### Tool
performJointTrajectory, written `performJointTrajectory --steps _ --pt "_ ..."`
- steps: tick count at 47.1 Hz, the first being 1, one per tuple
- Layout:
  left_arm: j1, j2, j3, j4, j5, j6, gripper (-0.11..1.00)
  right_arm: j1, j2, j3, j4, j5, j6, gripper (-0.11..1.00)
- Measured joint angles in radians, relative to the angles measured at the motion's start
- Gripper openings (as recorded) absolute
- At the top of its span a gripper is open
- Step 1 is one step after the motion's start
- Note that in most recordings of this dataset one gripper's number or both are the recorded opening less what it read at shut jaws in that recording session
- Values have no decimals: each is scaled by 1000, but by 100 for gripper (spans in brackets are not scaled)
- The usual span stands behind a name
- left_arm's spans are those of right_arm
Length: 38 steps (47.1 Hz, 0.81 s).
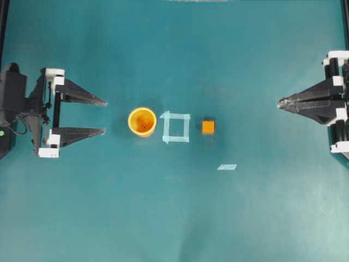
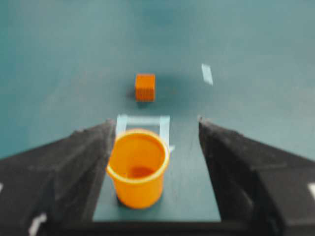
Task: Move the cup to the right with left arm.
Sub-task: 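Move the open left gripper right toward the orange cup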
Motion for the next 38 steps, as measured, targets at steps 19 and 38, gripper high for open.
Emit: performJointTrajectory --steps 19,38 --pt "11 196 -43 -5 3 -15 69 0 -6 -23 0 28 0 -1" --pt "25 376 -101 -8 26 -21 76 0 -11 -52 0 71 0 -1"
